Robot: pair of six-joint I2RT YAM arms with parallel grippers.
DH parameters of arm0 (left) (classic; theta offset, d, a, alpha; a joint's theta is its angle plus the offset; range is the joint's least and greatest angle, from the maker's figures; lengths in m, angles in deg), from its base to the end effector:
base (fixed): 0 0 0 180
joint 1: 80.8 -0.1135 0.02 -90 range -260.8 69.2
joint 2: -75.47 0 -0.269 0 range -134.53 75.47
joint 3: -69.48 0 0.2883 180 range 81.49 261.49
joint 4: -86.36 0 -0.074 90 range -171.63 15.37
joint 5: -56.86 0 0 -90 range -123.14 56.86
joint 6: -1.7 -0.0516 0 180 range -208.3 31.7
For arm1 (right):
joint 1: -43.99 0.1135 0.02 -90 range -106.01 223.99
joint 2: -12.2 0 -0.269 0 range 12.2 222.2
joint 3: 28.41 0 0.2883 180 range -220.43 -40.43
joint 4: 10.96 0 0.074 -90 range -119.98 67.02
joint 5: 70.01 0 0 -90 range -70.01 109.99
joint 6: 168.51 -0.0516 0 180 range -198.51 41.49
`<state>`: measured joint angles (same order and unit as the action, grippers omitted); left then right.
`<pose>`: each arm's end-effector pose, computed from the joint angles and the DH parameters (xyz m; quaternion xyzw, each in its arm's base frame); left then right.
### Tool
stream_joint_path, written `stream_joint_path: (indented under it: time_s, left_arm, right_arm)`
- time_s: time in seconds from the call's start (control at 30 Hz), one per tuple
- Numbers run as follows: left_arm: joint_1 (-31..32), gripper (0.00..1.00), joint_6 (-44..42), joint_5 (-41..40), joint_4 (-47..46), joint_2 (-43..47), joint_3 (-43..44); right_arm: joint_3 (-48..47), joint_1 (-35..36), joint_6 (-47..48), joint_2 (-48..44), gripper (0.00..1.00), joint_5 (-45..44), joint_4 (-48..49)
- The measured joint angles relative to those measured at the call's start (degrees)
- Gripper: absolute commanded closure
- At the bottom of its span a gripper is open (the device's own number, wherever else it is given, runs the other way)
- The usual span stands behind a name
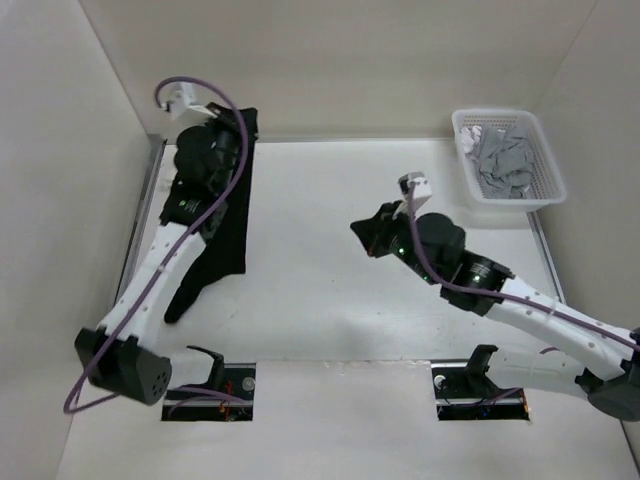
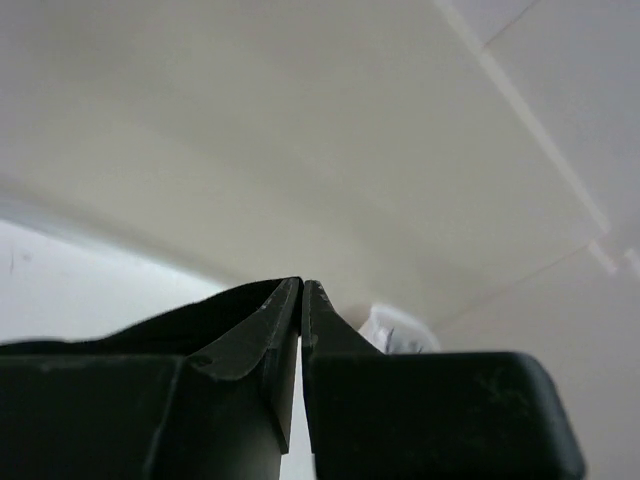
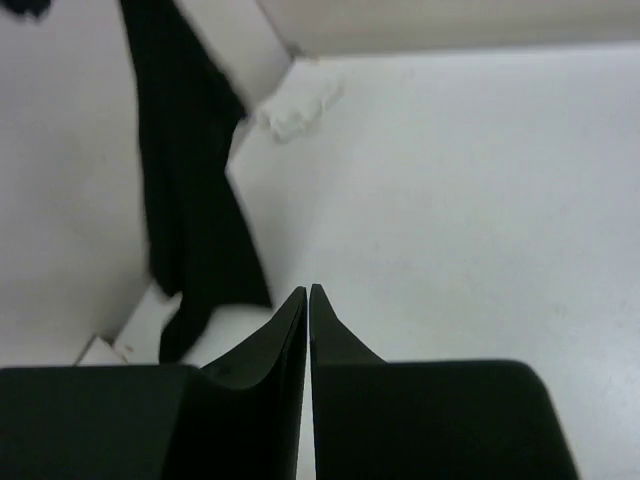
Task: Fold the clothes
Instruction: Flatten the tank top out
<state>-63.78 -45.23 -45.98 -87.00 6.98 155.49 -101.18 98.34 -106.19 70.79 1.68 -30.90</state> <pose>0.3078 -0.0822 0.4740 -0.2266 0.5972 -0.3219 0.6988 0.1774 0.2195 0.4014 -0.0651 0.7372 0.3455 0.5771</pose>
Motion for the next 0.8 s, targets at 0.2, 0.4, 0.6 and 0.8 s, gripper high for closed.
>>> stream_joint_path:
  time_s: [0.2,0.4,0.6,0.8]
  left_arm:
    - [5.5,0.95,-1.9,4.0,0.6,-17.7,7.0]
    - [11.3,0.49,-3.1,5.8,-0.1,-36.6,19.5]
    - [12.5,0.46,-6.1,6.2,-0.2,-45.4,21.0]
    - [4.2,0.54,-6.8,-0.4,-4.8,-35.4,1.3]
  right_arm:
    - [10.5,0.9,-5.0,3.5,0.88,1.9,4.3]
    - [16.2,0.5,-8.7,2.2,0.7,2.0,7.8]
    - [17.2,-3.1,-10.0,7.6,0.59,2.1,13.4]
    - [14.7,-4.5,-10.0,23.3,0.97,4.0,16.5]
